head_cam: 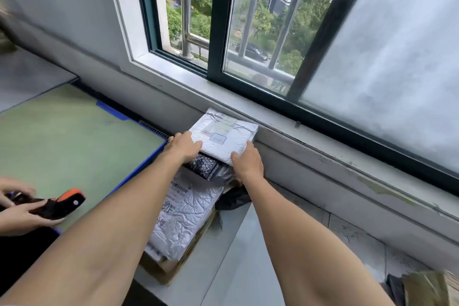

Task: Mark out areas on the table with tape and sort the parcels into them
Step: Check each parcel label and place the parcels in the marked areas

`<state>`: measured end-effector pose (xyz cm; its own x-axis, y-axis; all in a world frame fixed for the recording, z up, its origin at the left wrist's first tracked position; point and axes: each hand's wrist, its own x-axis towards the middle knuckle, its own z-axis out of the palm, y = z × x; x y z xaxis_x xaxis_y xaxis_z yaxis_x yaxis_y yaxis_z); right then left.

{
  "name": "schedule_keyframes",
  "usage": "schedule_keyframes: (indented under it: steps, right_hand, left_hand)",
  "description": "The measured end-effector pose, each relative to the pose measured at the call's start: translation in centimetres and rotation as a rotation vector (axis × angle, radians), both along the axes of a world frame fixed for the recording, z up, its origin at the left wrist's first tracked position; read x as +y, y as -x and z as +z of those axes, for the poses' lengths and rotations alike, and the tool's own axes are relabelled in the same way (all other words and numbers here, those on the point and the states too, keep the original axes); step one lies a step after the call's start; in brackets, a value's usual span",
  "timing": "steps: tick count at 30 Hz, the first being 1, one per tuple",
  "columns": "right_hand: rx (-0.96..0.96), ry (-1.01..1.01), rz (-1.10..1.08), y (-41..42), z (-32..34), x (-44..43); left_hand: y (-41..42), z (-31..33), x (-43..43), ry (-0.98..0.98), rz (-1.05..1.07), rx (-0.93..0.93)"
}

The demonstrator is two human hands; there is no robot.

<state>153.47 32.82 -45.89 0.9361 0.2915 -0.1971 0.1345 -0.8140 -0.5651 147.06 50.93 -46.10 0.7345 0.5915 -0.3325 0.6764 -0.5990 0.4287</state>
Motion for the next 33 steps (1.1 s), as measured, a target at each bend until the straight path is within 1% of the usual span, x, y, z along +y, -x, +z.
schedule_keyframes:
  steps: [4,7,9,11,13,15,16,18,20,24,29,33]
  right_hand:
    - [-0.003,-0.028,-0.036,-0.4,-0.4,0.1]
    - [-0.061,-0.058,-0.091,-0.4,-0.3,0.2]
    - [-0.067,-0.11,-0.156,-0.5,0.0,0.3]
    - [-0.016,-0.172,-0.218,-0.7,0.4,0.0]
    - [0.052,-0.231,-0.263,-0.9,0.9,-0.7]
    - [0.114,-0.305,-0.324,-1.1,1.4,-1.8]
    - [0.131,-0.337,-0.36,-1.3,1.7,-2.4]
    - [0.131,-0.39,-0.416,-1.6,2.2,-3.9]
    - [0.101,-0.429,-0.448,-2.0,2.9,-5.8]
    - [0.032,-0.437,-0.537,-2.5,4.0,-10.3]
    - [0.025,-0.415,-0.607,-2.0,4.4,-16.8]
    - [0.023,-0.394,-0.666,-1.5,4.2,-22.3]
  left_hand:
    - [-0.5,-0.7,0.1,0.032,0.005,0.027]
    - [-0.7,-0.5,0.1,-0.032,0.087,-0.023]
    - [-1.0,0.2,0.4,-0.02,0.165,-0.083]
    - [-1.2,1.1,0.7,0.051,0.24,-0.146]
    - [-1.4,1.8,0.8,0.13,0.249,-0.213]
    - [-1.6,2.4,0.2,0.217,0.235,-0.327]
    - [-1.8,2.6,-0.2,0.299,0.232,-0.403]
    - [-2.1,3.4,-1.3,0.477,0.217,-0.534]
    - [-2.7,4.3,-2.8,0.562,0.187,-0.594]
    - [-4.0,5.2,-6.8,0.584,0.097,-0.545]
    - [-5.3,4.9,-12.6,0.616,0.045,-0.44]
    - [-6.1,4.7,-17.9,0.634,-0.009,-0.408]
